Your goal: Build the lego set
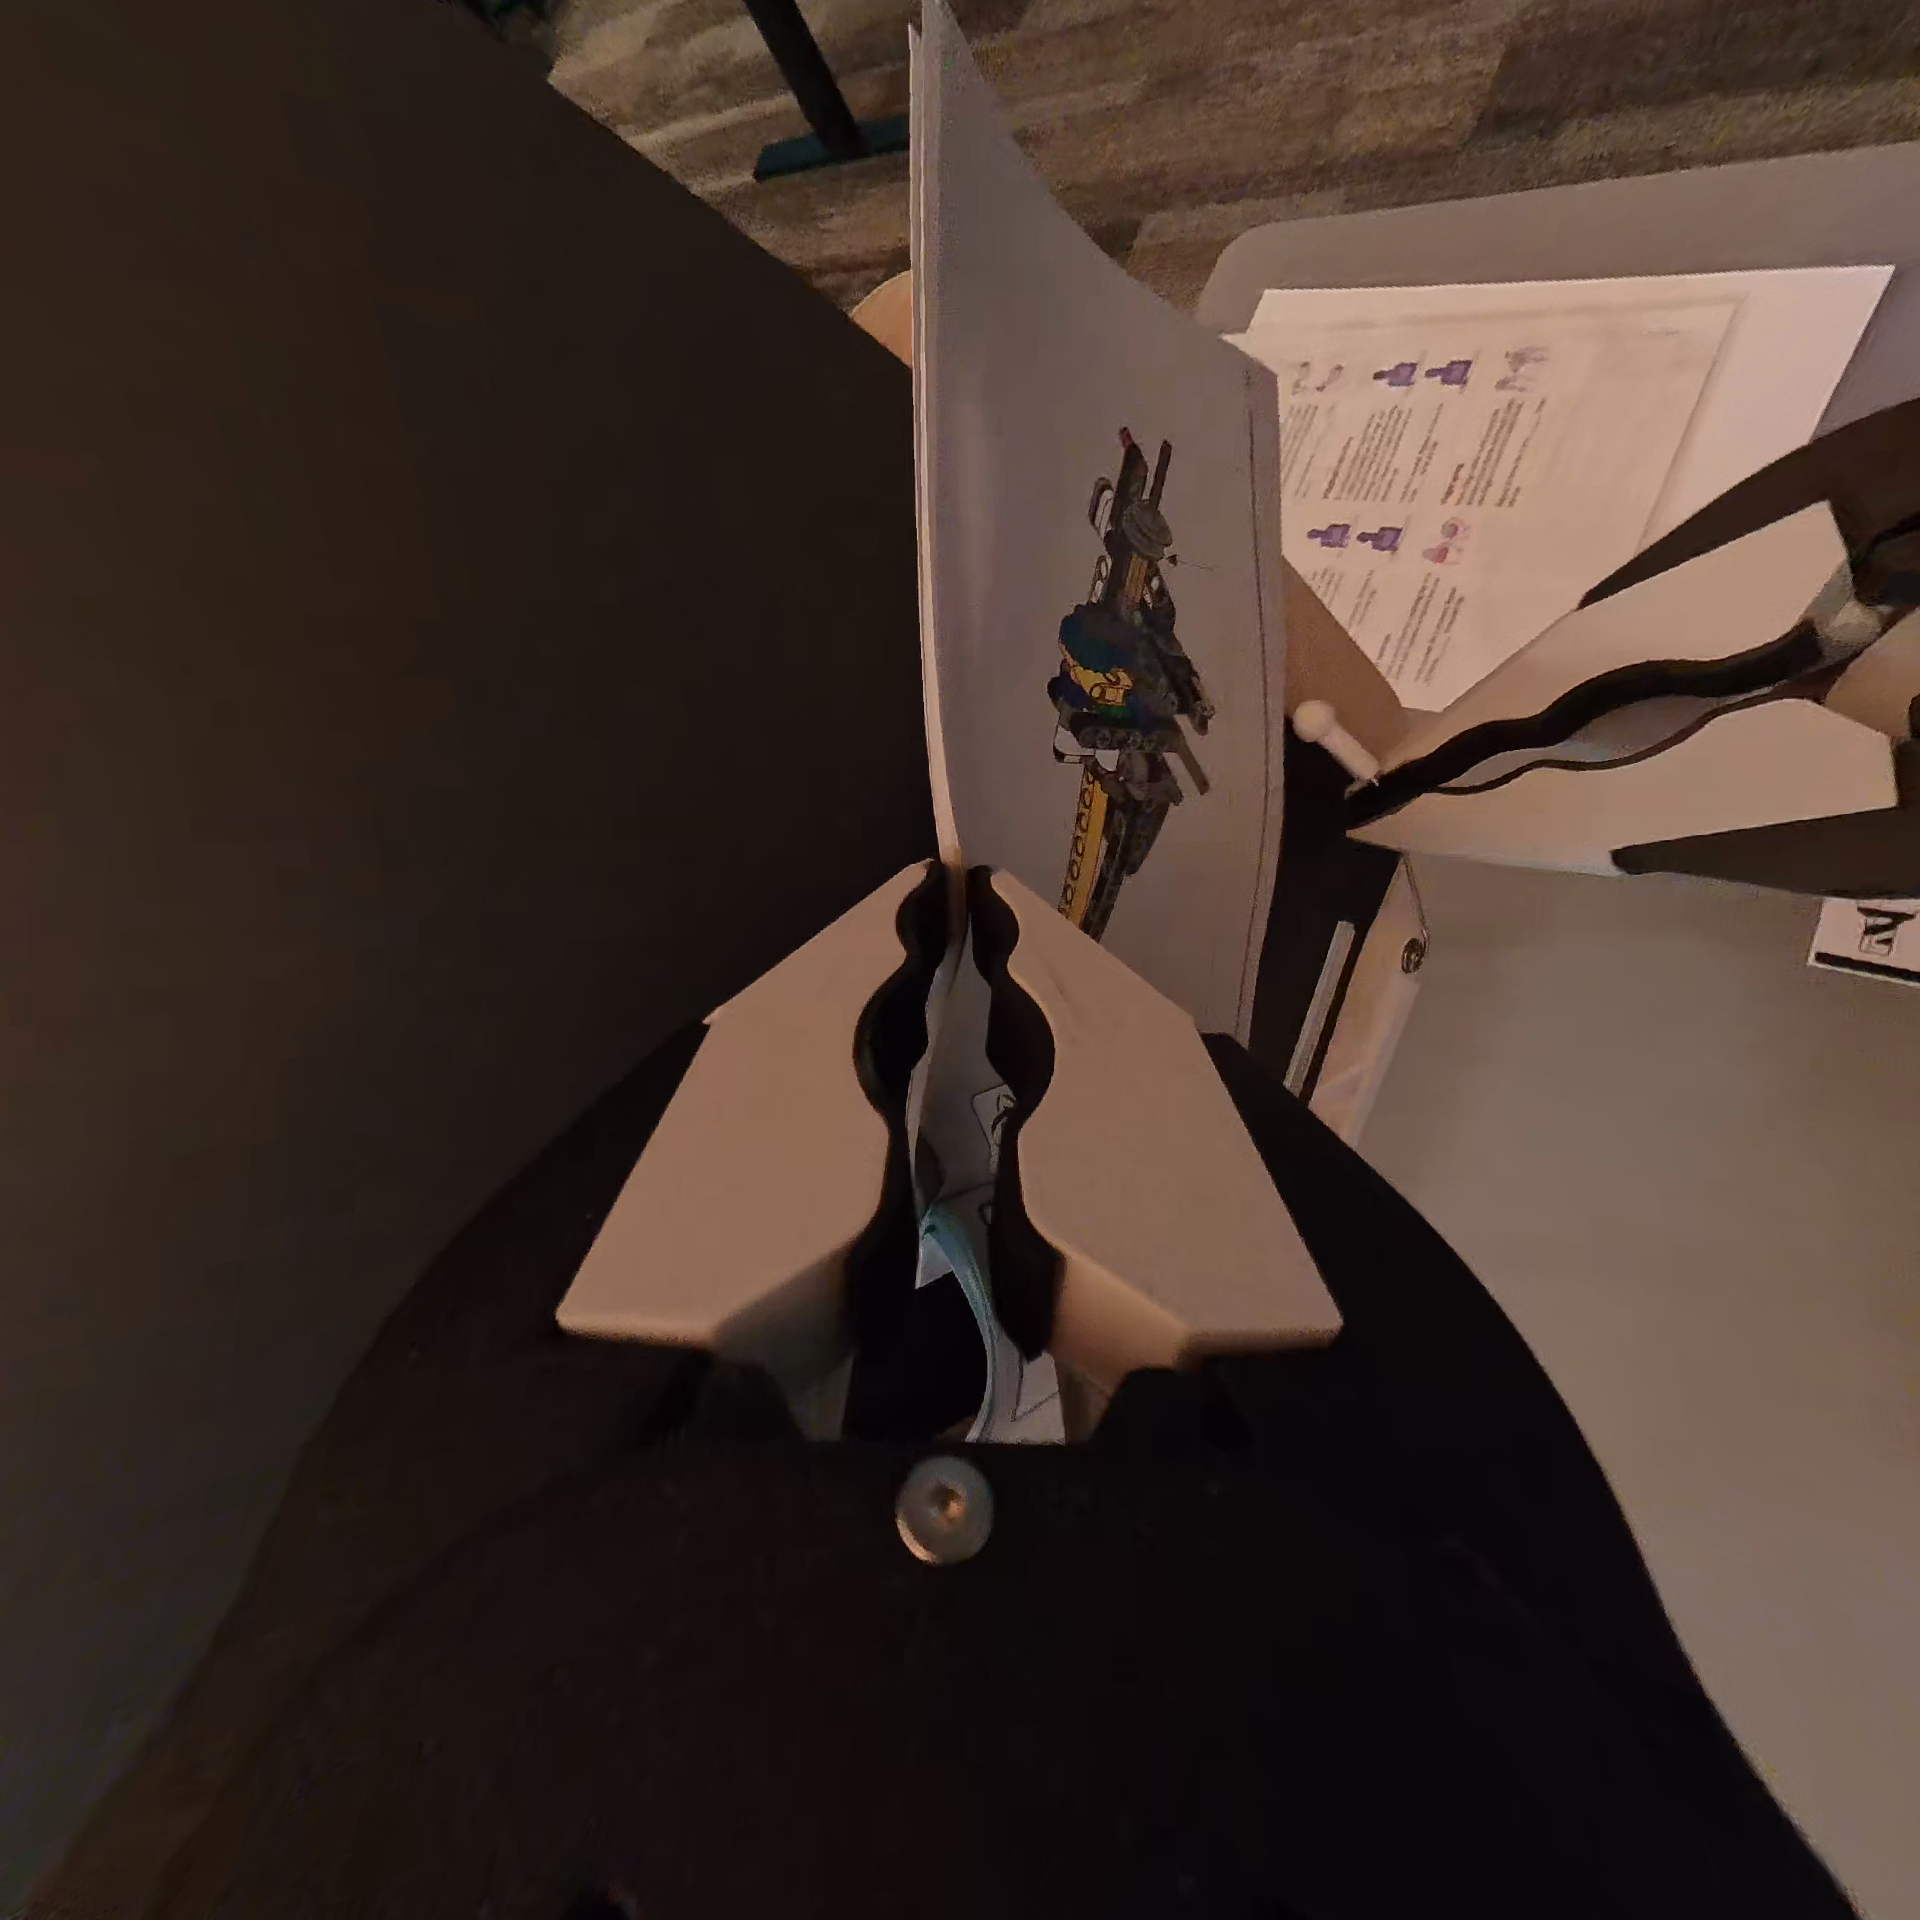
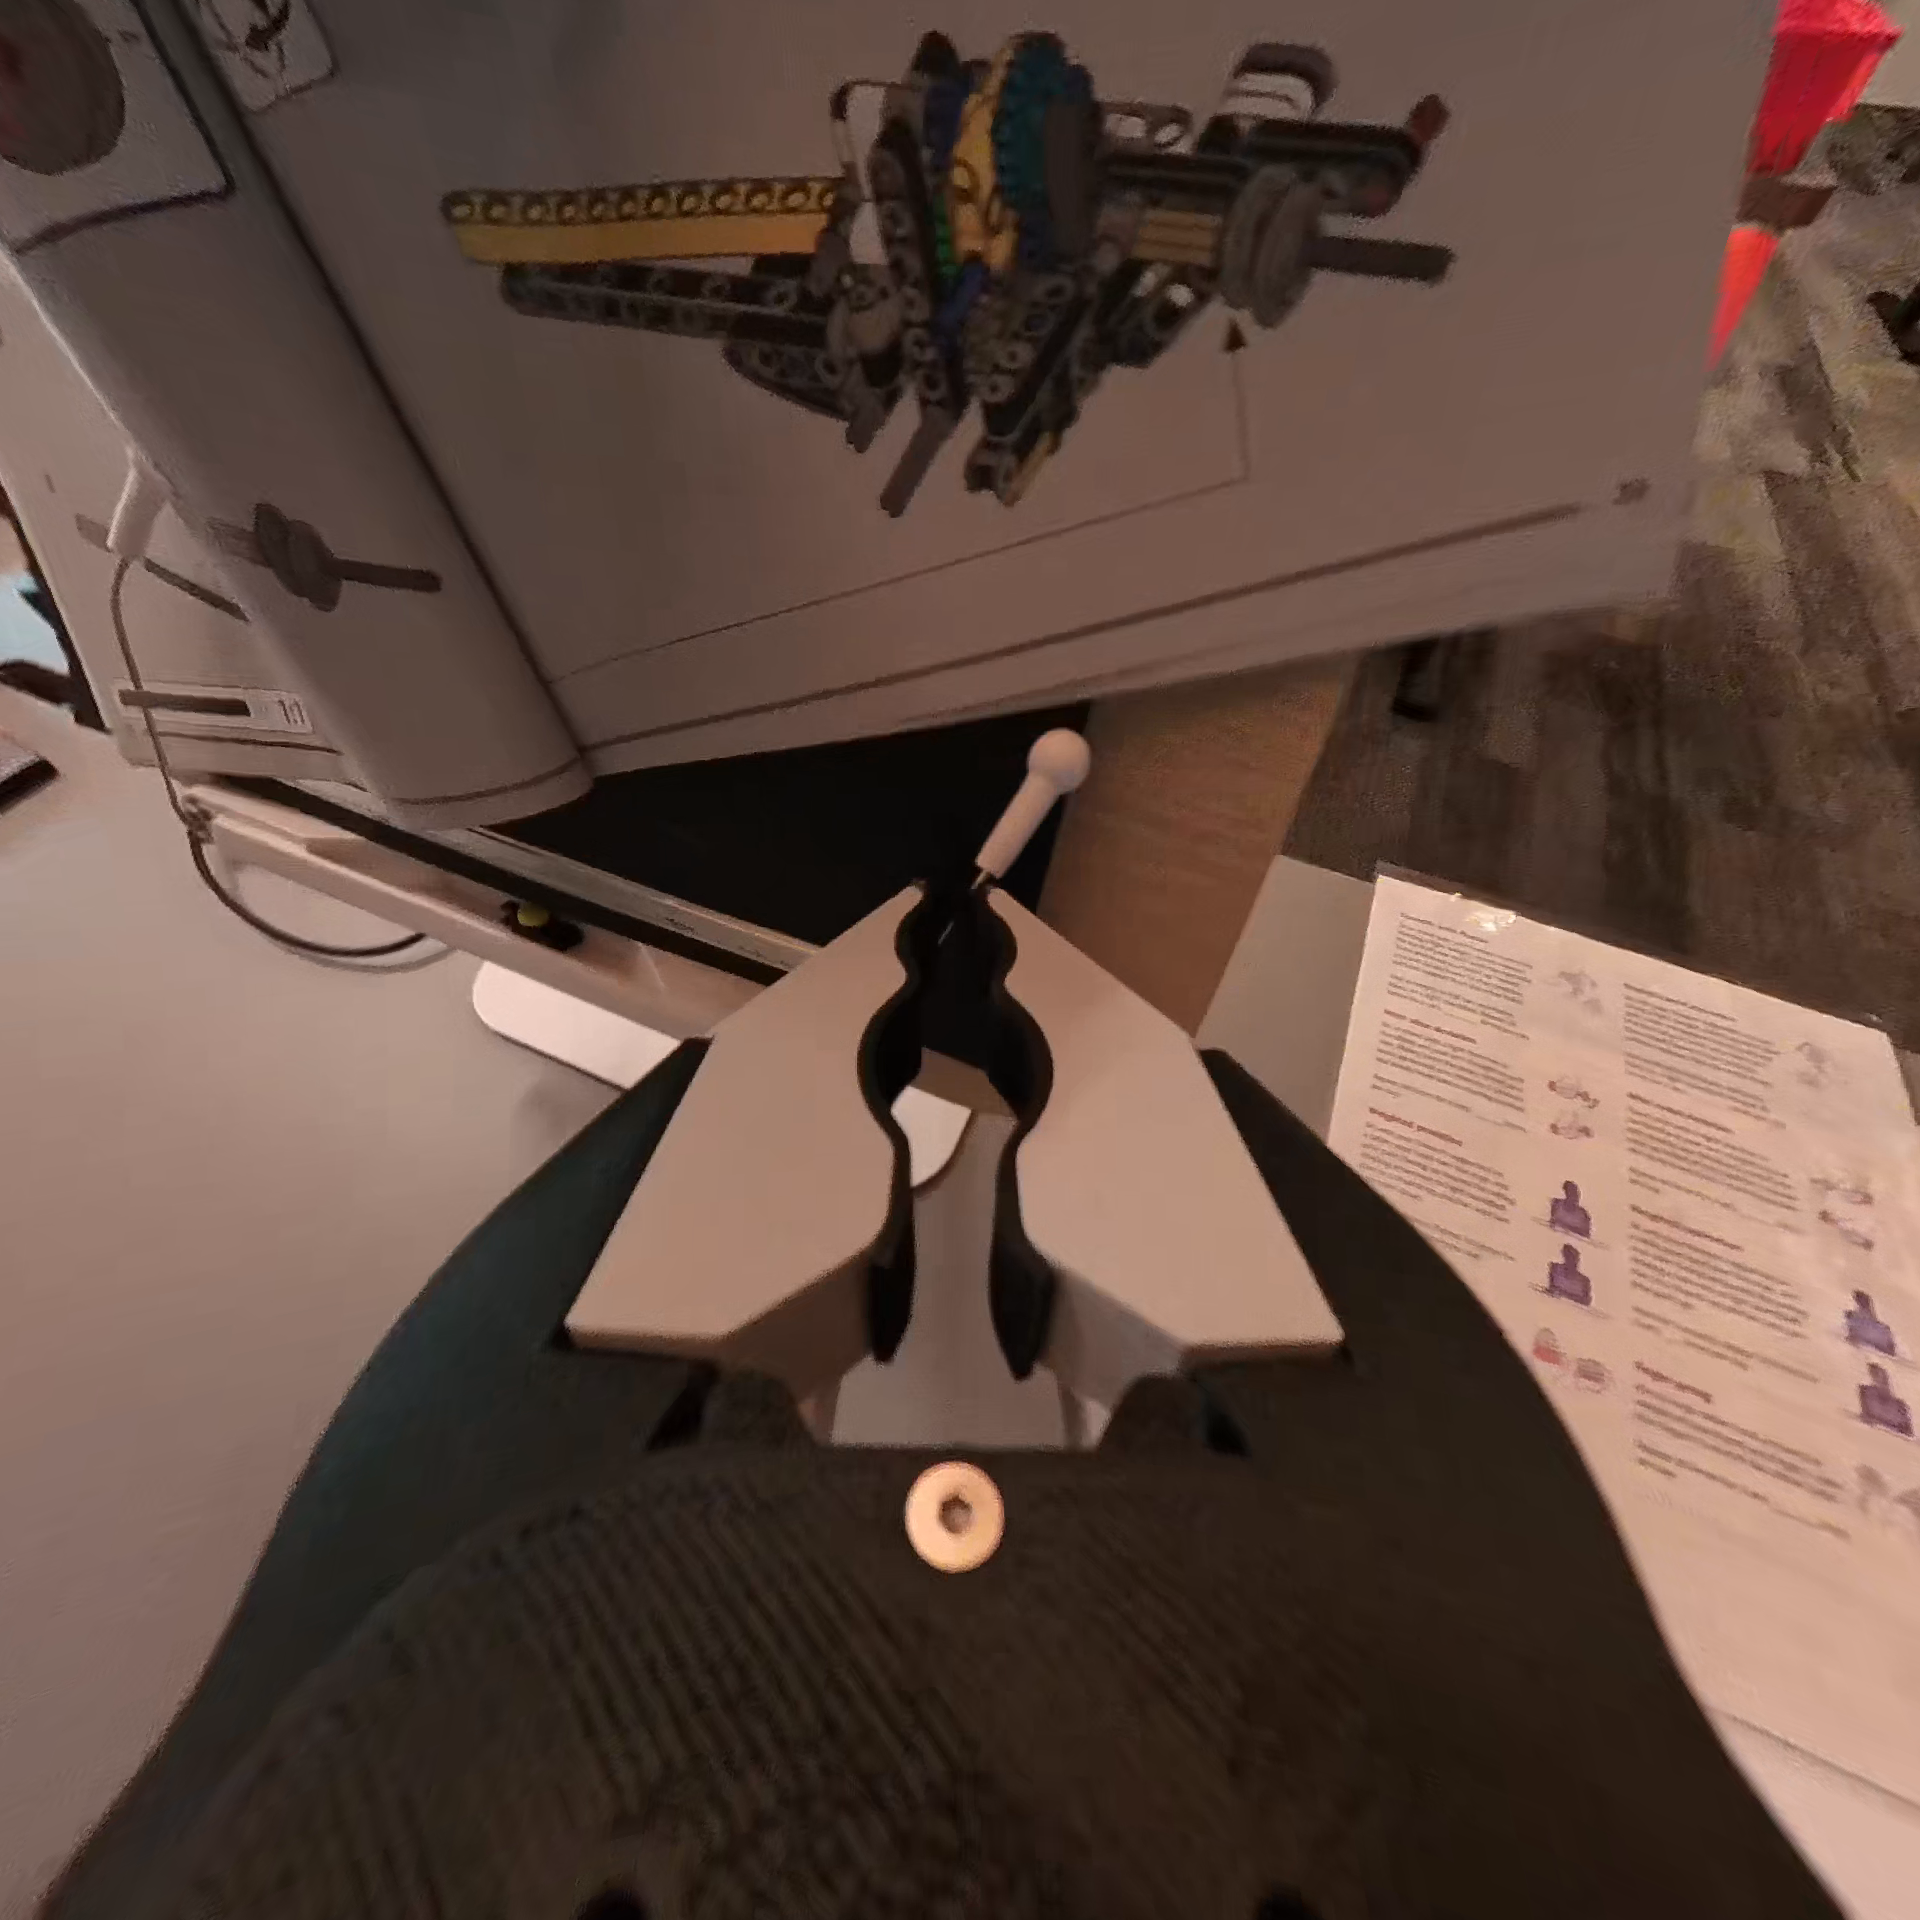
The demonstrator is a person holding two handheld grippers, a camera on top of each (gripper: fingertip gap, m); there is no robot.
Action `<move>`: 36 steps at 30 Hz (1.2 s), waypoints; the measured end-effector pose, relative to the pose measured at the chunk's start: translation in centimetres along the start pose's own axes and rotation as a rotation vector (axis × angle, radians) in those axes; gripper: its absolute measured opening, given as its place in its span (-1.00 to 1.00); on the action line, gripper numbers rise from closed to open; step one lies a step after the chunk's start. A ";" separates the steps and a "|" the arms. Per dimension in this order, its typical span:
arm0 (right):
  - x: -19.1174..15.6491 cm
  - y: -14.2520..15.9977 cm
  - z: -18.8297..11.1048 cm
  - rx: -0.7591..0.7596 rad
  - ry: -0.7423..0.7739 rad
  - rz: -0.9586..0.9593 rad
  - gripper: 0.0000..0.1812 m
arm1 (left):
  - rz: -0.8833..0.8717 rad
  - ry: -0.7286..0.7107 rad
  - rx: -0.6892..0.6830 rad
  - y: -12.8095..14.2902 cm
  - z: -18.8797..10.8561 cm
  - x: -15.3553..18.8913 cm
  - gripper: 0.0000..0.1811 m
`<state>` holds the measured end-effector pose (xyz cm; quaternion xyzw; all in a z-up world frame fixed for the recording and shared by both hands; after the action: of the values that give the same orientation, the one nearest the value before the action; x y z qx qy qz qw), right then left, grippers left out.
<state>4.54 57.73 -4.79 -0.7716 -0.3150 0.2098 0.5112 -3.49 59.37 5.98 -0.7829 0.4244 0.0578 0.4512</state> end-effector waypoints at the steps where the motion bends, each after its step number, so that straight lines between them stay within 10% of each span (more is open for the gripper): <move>1: 0.1 0.1 -0.2 0.020 0.007 0.003 -0.96 | -0.004 -0.003 -0.001 0.0 0.1 0.0 -0.96; 14: -1.6 -0.5 0.1 0.046 -0.026 -0.229 -0.95 | 0.180 0.036 -0.108 0.6 3.2 4.2 -0.88; 24: -1.7 -0.1 0.0 -0.002 -0.009 -0.304 -0.83 | 0.081 -0.123 -0.018 1.6 0.3 1.6 -0.72; 31: -2.1 -1.6 -2.6 0.084 -0.065 -0.326 -0.65 | -0.262 -0.286 0.080 8.3 -7.0 -4.3 -0.66; 36: 3.6 -3.9 -5.1 0.203 0.105 -0.254 -0.61 | -0.511 -0.370 0.118 15.6 -10.6 -6.4 -0.60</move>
<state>9.29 58.00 0.75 -0.6801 -0.3600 0.1336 0.6245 -21.88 51.66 4.96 -0.8128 0.1276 0.0590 0.5653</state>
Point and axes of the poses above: each gripper's, where its closed fingertips meet, z out along the fingers, y out of its underside, x = y × z across the jaws, the point moved 1 cm from there along -z, back along the fingers, and after that the axes turned 3 degrees about -y, right-handed, at the moved point
